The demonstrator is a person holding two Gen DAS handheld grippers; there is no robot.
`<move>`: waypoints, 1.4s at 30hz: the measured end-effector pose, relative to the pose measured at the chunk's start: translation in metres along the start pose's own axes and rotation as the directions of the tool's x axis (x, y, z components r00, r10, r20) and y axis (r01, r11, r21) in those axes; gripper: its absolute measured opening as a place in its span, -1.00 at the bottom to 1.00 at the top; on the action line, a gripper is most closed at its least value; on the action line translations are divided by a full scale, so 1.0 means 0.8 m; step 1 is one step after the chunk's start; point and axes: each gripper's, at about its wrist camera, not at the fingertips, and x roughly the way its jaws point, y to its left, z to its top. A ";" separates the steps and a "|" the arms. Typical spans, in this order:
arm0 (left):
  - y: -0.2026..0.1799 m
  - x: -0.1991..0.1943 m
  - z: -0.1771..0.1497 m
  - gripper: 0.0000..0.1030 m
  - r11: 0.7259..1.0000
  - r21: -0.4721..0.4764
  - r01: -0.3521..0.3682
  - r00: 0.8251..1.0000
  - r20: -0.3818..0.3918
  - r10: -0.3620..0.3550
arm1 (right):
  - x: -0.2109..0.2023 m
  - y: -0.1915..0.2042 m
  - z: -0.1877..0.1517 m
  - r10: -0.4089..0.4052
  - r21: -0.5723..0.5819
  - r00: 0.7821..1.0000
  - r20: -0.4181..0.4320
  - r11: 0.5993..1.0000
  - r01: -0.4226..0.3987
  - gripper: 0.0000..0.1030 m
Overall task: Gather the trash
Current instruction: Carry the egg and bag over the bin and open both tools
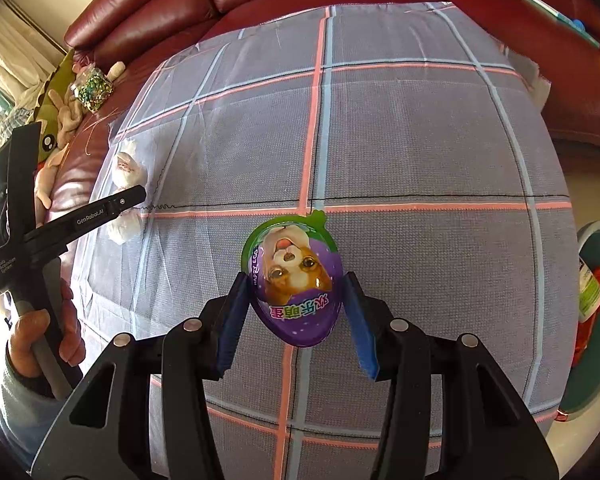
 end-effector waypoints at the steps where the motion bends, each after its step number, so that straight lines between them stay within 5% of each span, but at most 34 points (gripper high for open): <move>1: -0.005 -0.005 -0.002 -0.47 1.000 0.010 0.003 1.000 0.005 -0.003 | -0.004 -0.004 -0.001 0.001 0.006 1.000 0.005 1.000 -0.001 -0.12; 14: -0.151 -0.072 -0.036 -0.47 0.962 0.248 0.112 0.991 0.043 -0.126 | -0.091 -0.105 -0.034 0.002 0.142 0.991 0.135 0.990 -0.022 -0.12; 24: -0.315 -0.091 -0.086 -0.47 0.870 0.443 0.215 0.972 -0.015 -0.233 | -0.178 -0.237 -0.086 -0.077 0.312 0.969 0.236 0.950 -0.001 -0.12; 30: -0.403 -0.096 -0.120 -0.47 0.788 0.546 0.282 0.955 -0.078 -0.288 | -0.219 -0.309 -0.117 -0.133 0.407 0.953 0.274 0.914 0.010 -0.11; 42: -0.534 -0.044 -0.169 -0.43 0.676 0.620 0.398 0.917 -0.257 -0.304 | -0.222 -0.391 -0.150 -0.165 0.507 0.958 0.233 0.861 0.025 -0.11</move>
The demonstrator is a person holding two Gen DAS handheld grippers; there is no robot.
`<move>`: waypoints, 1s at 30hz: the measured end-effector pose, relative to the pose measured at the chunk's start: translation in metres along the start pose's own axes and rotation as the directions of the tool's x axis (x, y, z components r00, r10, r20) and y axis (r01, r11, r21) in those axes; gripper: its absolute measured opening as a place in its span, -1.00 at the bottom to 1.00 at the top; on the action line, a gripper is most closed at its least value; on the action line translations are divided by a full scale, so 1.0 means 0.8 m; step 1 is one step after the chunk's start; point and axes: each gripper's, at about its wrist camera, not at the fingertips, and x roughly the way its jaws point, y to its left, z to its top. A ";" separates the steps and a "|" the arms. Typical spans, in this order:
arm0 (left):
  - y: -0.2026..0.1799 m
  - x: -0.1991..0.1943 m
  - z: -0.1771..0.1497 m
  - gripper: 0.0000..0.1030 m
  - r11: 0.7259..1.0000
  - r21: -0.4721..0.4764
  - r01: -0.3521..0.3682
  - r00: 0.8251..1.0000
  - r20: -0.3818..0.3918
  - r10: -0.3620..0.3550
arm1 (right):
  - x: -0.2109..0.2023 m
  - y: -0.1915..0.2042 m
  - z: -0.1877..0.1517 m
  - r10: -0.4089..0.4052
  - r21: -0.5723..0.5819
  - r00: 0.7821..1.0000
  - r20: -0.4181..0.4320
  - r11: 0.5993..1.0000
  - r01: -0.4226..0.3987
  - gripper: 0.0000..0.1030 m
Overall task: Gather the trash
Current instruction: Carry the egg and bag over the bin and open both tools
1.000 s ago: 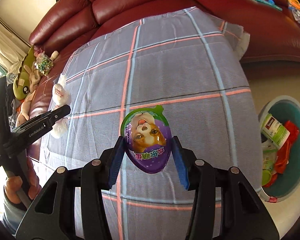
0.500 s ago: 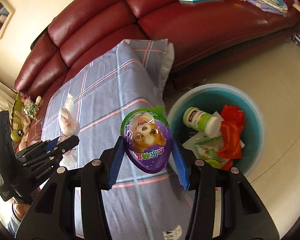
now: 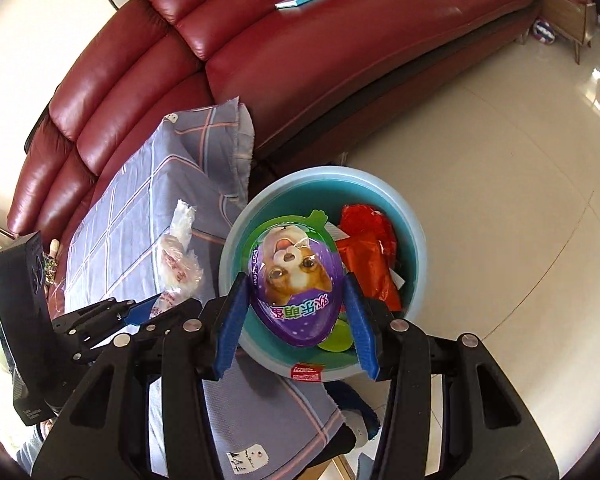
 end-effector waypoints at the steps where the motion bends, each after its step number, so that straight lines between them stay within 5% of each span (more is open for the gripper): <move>1: -0.004 0.005 0.002 -0.43 1.000 0.003 0.007 1.000 -0.007 -0.007 | 0.002 -0.002 0.001 -0.001 0.002 1.000 -0.004 1.000 0.001 -0.11; 5: -0.013 0.024 0.009 -0.25 1.000 0.010 0.020 0.999 -0.026 -0.020 | 0.009 -0.007 0.004 -0.004 0.010 1.000 -0.011 1.000 0.005 -0.11; 7: -0.019 0.029 0.012 0.23 1.000 0.024 -0.002 0.999 -0.037 0.003 | 0.011 -0.009 0.005 -0.006 0.011 1.000 -0.014 1.000 0.007 -0.11; 9: -0.022 0.029 0.012 0.93 0.998 0.046 -0.050 0.998 -0.025 0.051 | 0.014 -0.010 0.007 -0.007 0.012 1.000 -0.018 1.000 0.007 -0.11; 16: -0.010 0.019 0.003 0.92 0.991 0.057 -0.119 0.992 -0.025 0.121 | 0.019 -0.002 0.009 -0.009 -0.004 0.999 -0.031 1.000 0.009 -0.11; 30: 0.031 -0.012 -0.028 0.92 0.993 -0.068 -0.098 0.995 -0.012 0.097 | 0.026 0.020 0.006 -0.045 -0.061 0.997 -0.058 0.997 0.042 -0.11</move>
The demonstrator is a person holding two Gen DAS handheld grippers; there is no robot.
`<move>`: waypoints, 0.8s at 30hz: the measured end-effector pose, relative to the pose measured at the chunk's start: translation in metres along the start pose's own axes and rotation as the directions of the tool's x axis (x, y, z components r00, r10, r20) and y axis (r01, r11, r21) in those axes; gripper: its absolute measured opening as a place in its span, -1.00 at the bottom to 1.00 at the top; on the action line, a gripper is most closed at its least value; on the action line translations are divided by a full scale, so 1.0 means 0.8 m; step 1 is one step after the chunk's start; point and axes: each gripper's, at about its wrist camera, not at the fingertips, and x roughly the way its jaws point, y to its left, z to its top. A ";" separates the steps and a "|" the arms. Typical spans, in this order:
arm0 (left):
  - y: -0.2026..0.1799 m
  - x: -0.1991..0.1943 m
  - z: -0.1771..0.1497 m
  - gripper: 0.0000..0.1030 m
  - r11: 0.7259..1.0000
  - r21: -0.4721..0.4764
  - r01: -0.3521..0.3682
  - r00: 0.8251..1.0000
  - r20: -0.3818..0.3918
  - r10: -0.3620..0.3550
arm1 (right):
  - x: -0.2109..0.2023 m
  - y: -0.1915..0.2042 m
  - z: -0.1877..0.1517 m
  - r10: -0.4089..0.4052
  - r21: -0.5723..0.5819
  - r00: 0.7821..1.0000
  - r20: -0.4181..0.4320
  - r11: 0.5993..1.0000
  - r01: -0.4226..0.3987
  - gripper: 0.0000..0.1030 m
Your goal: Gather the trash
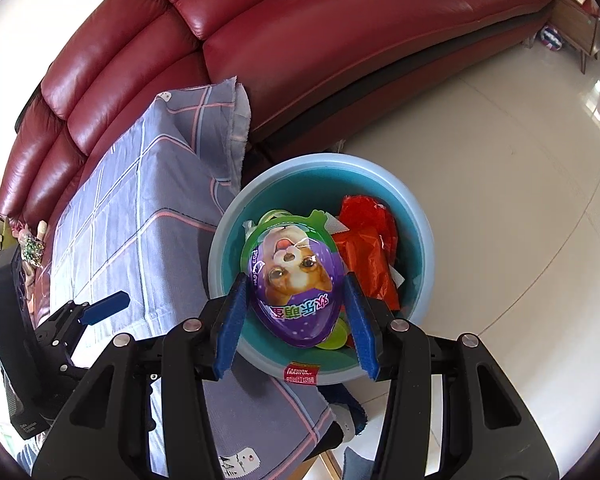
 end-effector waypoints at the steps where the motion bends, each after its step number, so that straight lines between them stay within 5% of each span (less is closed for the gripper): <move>1: 0.002 -0.002 -0.001 0.92 1.000 -0.003 -0.001 1.000 0.004 0.001 | 0.001 0.002 0.000 -0.005 -0.004 1.000 -0.003 1.000 0.005 -0.10; 4: 0.007 -0.009 -0.005 0.92 1.000 -0.017 0.001 1.000 0.016 0.000 | 0.002 0.008 0.000 -0.014 -0.017 1.000 -0.010 1.000 0.014 -0.07; 12: 0.018 -0.030 -0.011 0.92 0.999 -0.049 0.014 0.999 0.052 -0.012 | -0.008 0.022 0.000 -0.012 -0.007 1.000 0.003 1.000 0.012 0.76; 24: 0.023 -0.074 -0.032 0.92 0.997 -0.071 0.028 0.993 0.112 -0.020 | -0.041 0.041 -0.029 -0.110 -0.075 0.993 0.039 0.991 0.113 0.87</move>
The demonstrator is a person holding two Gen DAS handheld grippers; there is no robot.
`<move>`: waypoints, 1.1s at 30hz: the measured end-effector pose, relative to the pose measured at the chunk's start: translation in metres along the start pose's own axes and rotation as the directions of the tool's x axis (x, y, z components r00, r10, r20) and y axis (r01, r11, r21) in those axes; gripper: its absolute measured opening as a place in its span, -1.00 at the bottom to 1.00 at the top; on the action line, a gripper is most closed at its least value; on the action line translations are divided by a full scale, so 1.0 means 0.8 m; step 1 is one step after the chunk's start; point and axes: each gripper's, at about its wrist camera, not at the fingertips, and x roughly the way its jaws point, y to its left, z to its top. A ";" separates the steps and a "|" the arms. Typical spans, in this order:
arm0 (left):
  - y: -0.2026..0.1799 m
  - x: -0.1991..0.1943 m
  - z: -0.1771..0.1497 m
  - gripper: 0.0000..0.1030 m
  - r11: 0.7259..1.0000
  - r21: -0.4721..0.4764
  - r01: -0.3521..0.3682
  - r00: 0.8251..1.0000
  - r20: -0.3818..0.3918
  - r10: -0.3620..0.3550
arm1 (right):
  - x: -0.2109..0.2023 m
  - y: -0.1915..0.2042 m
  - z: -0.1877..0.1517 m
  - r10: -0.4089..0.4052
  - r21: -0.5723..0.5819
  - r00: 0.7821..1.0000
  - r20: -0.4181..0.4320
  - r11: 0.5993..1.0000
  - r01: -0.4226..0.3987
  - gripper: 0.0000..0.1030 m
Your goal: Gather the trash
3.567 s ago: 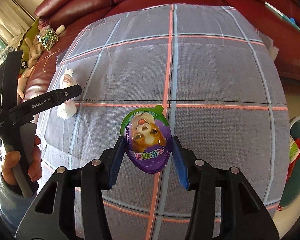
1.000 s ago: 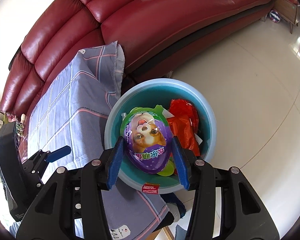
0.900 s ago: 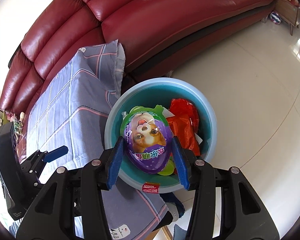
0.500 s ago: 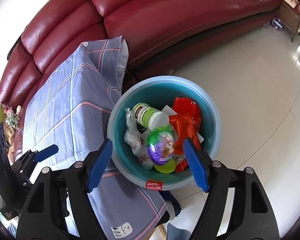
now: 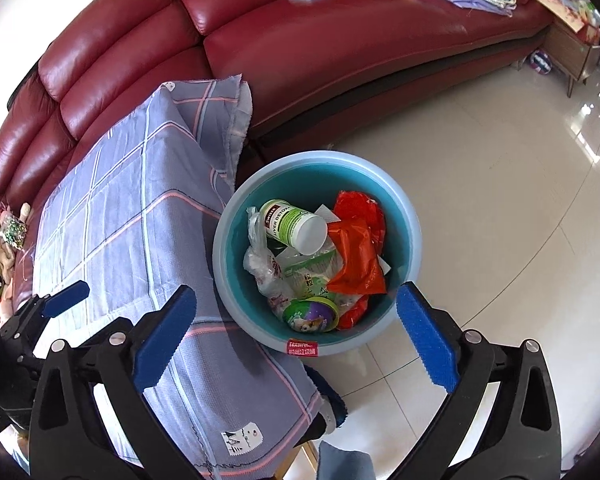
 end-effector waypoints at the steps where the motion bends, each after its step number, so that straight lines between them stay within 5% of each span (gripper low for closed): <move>1: 0.000 -0.004 -0.002 0.92 1.000 -0.001 0.000 1.000 0.005 0.000 | -0.005 0.002 -0.003 -0.007 -0.008 1.000 0.004 1.000 0.007 0.87; 15: 0.009 -0.077 -0.047 0.92 0.999 -0.029 -0.012 0.996 0.090 0.014 | -0.075 0.032 -0.060 -0.078 -0.095 0.994 0.082 0.992 0.086 0.87; 33: 0.030 -0.126 -0.092 0.92 0.996 -0.076 -0.049 0.988 0.145 0.060 | -0.108 0.065 -0.100 -0.054 -0.141 0.992 0.115 0.988 0.070 0.87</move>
